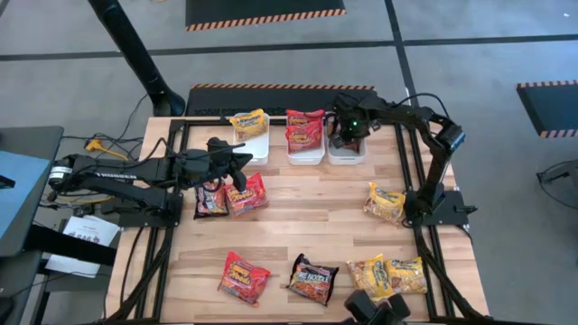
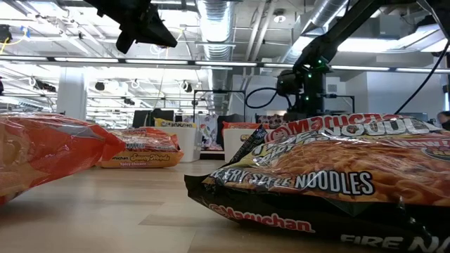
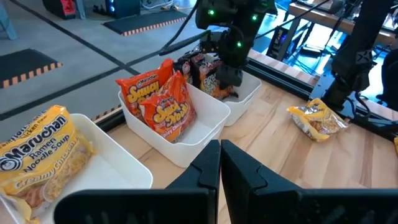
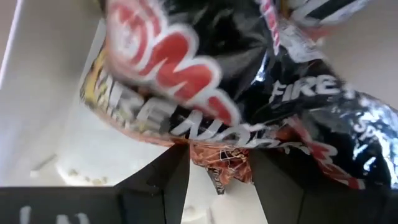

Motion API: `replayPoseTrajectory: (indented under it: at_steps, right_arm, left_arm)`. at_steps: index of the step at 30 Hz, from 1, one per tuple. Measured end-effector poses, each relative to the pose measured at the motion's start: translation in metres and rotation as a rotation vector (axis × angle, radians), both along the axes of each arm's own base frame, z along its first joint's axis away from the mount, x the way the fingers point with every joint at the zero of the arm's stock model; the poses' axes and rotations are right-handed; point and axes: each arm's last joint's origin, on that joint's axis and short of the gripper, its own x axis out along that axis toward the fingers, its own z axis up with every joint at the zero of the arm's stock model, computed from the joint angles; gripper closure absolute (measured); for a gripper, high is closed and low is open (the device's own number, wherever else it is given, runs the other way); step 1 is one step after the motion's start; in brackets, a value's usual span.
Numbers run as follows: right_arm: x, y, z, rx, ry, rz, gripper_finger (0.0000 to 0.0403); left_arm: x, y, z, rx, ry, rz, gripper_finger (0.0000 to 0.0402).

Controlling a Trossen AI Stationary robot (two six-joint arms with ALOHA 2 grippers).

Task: Sort Maruchan noodles
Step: Put the black noodle pack into the right white bin, then put the orange noodle pack into the middle white bin

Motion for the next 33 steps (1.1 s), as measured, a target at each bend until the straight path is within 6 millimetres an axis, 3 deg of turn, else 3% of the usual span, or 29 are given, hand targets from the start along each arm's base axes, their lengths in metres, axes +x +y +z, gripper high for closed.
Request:
replayPoseTrajectory:
  at_steps: [6,12,24,33]
  right_arm:
    - [0.001,-0.002,0.000,-0.014,-0.018,-0.002,0.0212]
    - [0.004,0.010,0.009,-0.010,-0.001,0.033,0.0212]
    - [0.000,0.031,0.055,-0.092,-0.104,0.087,0.0212]
    - [0.001,0.059,0.091,-0.058,-0.322,0.189,0.0212]
  left_arm:
    - [0.000,0.000,-0.001,0.000,0.006,0.000,0.0401]
    - [0.000,0.000,0.000,-0.001,0.005,0.000,0.0401]
    - [0.000,0.000,0.000,-0.013,-0.005,0.004,0.0401]
    - [-0.001,0.005,0.000,0.022,0.019,0.013,0.0401]
